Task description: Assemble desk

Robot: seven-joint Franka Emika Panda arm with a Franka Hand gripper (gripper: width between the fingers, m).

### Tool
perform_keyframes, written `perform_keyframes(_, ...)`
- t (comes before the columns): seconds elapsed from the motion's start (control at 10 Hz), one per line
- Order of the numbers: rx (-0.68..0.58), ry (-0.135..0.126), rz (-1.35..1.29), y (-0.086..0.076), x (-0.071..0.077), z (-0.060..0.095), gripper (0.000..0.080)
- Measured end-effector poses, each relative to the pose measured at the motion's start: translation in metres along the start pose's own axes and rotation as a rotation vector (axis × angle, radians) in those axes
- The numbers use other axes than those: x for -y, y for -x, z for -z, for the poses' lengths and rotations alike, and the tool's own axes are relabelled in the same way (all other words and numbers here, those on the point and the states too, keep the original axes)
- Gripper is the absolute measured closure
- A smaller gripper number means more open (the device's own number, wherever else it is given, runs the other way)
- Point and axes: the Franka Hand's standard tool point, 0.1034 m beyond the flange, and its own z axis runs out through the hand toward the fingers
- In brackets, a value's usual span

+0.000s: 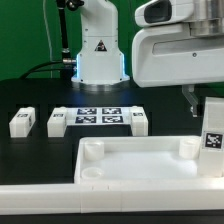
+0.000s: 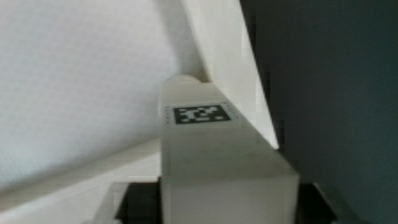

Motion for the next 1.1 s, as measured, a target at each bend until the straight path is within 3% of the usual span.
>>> perform_keyframes(0.3, 0.002, -0.028, -0.392, -0.003, -0.0074, 0.001, 0.0499)
perform_keyframes(0.6, 0.087, -0.113, -0.915, -0.0006, -0.0085, 0.0004, 0.0503)
perform_keyframes(0.9, 0.095, -0.115, -0.949, 0.0016, -0.0067, -0.0004, 0.0502)
perform_keyframes(1.1, 0.076, -0.115, -0.725, -0.0002, -0.0065, 0.0012, 0.0502)
